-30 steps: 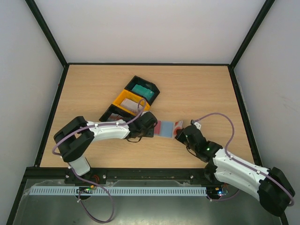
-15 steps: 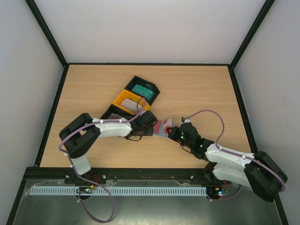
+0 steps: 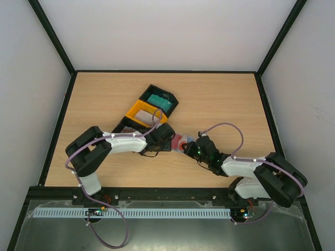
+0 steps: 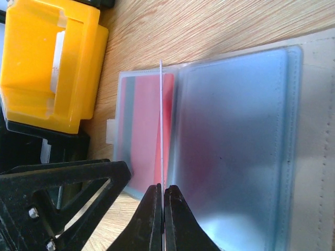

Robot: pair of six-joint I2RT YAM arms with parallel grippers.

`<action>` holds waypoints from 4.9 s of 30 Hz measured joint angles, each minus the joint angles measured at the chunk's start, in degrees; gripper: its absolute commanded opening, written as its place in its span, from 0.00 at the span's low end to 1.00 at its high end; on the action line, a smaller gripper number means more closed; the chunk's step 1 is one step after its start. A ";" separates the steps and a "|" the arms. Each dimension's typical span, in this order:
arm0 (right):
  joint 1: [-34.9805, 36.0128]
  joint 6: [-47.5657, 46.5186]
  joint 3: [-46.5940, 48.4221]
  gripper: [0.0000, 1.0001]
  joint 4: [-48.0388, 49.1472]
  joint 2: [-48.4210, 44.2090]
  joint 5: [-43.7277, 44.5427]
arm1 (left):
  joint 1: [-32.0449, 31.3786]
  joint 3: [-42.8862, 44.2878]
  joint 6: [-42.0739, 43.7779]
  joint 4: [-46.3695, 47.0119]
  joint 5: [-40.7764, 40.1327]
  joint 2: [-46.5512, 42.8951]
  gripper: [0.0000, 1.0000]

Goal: Put the credit cards into the card holder
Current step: Insert the credit card into the card holder.

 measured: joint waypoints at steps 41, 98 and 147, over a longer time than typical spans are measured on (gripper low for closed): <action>-0.15 5.70 -0.72 0.02 14.51 12.15 0.20 | 2.43 -0.92 2.86 0.46 4.87 -0.83 0.39; 1.03 10.80 -0.15 0.13 27.67 22.69 -1.20 | 2.78 -1.79 2.95 3.02 8.07 -0.70 0.41; 1.75 11.34 8.70 0.93 -30.77 -10.43 13.77 | 3.10 -1.14 3.04 2.82 15.82 -3.50 0.54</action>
